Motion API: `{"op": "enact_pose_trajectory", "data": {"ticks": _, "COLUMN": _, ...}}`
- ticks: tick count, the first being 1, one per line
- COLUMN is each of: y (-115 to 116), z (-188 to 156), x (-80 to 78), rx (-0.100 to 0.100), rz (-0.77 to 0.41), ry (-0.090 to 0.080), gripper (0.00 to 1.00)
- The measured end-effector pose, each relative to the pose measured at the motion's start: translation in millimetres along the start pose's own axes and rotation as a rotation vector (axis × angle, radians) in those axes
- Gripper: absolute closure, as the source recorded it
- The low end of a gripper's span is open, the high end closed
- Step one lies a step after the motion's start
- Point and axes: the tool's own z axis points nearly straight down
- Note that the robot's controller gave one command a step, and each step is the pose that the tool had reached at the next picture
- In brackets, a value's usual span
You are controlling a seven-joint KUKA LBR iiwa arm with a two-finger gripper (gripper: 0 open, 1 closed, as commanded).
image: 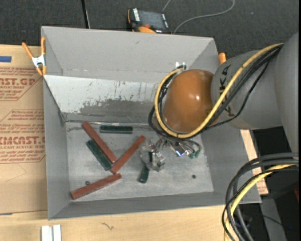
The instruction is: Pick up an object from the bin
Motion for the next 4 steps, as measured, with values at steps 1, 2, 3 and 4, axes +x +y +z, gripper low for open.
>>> {"op": "enact_pose_trajectory", "data": {"ticks": 1, "y": 0.5, "z": 0.0, "x": 0.2, "rx": -0.001, "rz": 0.001, "ry": 0.001, "gripper": 0.0}}
{"op": "enact_pose_trajectory", "data": {"ticks": 2, "y": 4.4, "z": 38.4, "x": -3.0, "rx": 0.001, "rz": -0.344, "ry": -0.005, "gripper": 0.0}}
{"op": "enact_pose_trajectory", "data": {"ticks": 3, "y": 4.5, "z": 38.0, "x": -2.9, "rx": 0.0, "rz": -0.343, "ry": -0.004, "gripper": 1.0}}
{"op": "enact_pose_trajectory", "data": {"ticks": 4, "y": -9.2, "z": -110.2, "x": -16.4, "rx": 0.004, "rz": -0.592, "ry": -0.006, "gripper": 1.0}}
